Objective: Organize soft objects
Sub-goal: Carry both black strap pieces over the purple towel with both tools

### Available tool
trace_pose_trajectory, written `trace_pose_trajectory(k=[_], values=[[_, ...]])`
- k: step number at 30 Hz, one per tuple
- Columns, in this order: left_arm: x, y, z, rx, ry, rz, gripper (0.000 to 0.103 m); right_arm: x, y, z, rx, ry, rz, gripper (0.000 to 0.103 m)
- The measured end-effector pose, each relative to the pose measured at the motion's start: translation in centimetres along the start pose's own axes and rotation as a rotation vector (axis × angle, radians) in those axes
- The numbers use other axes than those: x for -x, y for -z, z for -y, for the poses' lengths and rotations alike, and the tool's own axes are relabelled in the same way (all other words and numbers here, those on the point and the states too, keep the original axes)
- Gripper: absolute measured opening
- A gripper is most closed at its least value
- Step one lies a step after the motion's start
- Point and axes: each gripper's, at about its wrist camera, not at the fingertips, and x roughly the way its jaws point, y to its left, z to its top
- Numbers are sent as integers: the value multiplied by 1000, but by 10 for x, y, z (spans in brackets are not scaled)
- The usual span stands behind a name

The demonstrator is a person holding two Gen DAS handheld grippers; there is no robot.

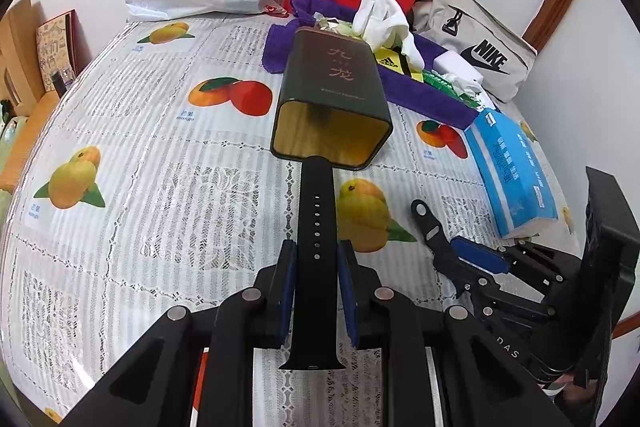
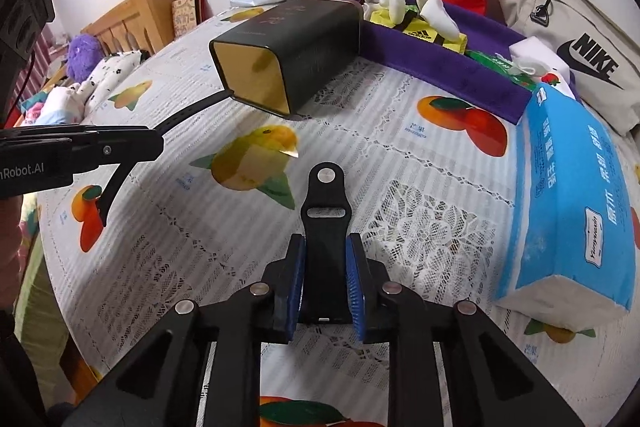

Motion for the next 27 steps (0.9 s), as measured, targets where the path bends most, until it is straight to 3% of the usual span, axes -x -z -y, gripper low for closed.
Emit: trace_pose_trajectory(k=[5, 15, 27], values=[[18, -6, 6, -5, 1, 40, 20, 12, -2, 7, -52, -49, -8, 20], [42, -22, 29, -47, 10, 95, 20, 53, -14, 22, -59, -20, 73, 20], [40, -61, 56, -47, 28, 133, 20, 88, -42, 62, -85, 20, 141, 20]])
